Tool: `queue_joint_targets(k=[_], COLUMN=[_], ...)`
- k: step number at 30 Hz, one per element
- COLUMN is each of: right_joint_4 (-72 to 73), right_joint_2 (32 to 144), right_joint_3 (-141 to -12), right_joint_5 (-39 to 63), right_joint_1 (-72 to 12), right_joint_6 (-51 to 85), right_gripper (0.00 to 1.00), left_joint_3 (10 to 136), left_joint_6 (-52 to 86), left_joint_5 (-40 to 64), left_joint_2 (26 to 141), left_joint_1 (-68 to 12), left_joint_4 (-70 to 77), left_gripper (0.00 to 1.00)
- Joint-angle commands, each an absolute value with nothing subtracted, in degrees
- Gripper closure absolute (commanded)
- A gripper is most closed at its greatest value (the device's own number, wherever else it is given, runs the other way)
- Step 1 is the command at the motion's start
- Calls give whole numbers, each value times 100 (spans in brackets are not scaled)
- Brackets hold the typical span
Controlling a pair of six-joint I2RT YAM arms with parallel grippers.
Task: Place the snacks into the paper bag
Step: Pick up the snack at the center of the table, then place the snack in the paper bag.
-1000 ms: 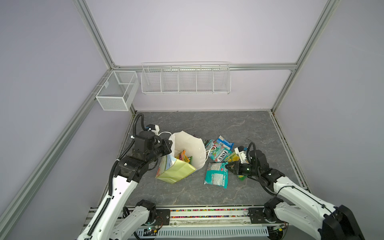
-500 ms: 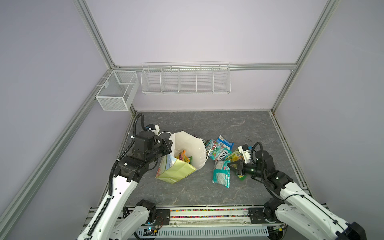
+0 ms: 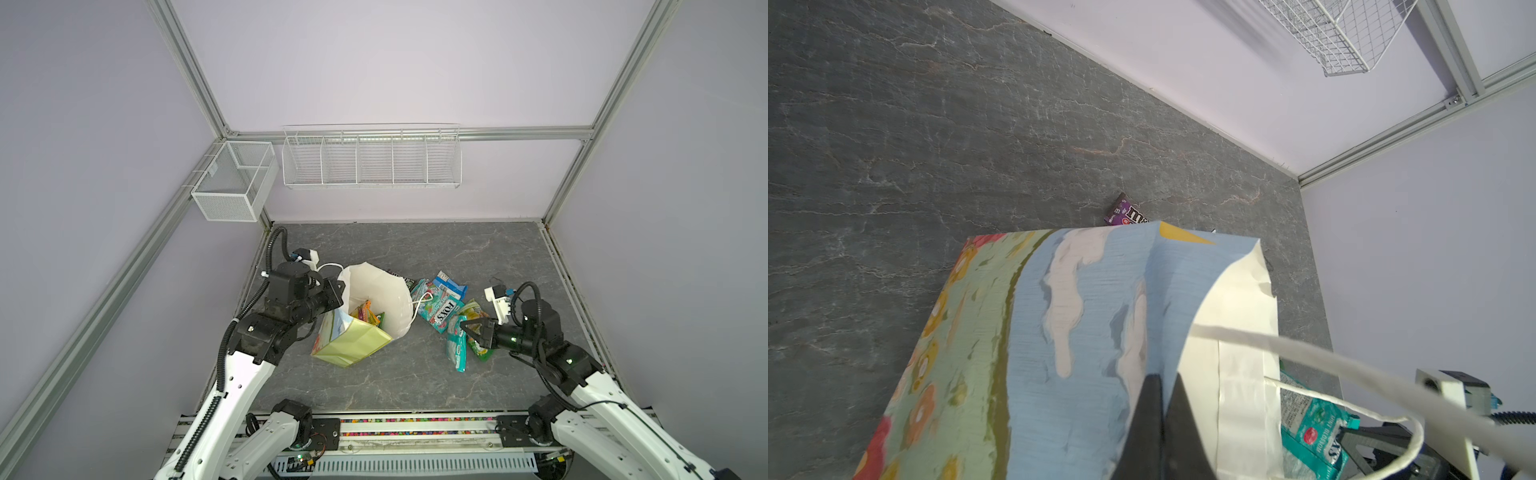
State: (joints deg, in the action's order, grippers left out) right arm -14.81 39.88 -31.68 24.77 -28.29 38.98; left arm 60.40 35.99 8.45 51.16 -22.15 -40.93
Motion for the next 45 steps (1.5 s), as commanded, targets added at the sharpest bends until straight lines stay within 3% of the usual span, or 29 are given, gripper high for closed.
queue_joint_targets(k=[1, 45], right_joint_4=[-1447, -1804], right_joint_2=[3824, 4058], right_joint_3=[-3487, -5945], right_joint_5=[2426, 2643], right_joint_1=[-2860, -2865], right_joint_6=[3850, 3598], right_gripper=[94, 94], left_joint_3=[6047, 6231], left_joint_6=[3653, 3467], left_joint_5=[870, 757], left_joint_2=[5018, 5016], left_joint_1=[-2233, -2235], left_joint_4=[-3998, -4280], left_gripper=[100, 100])
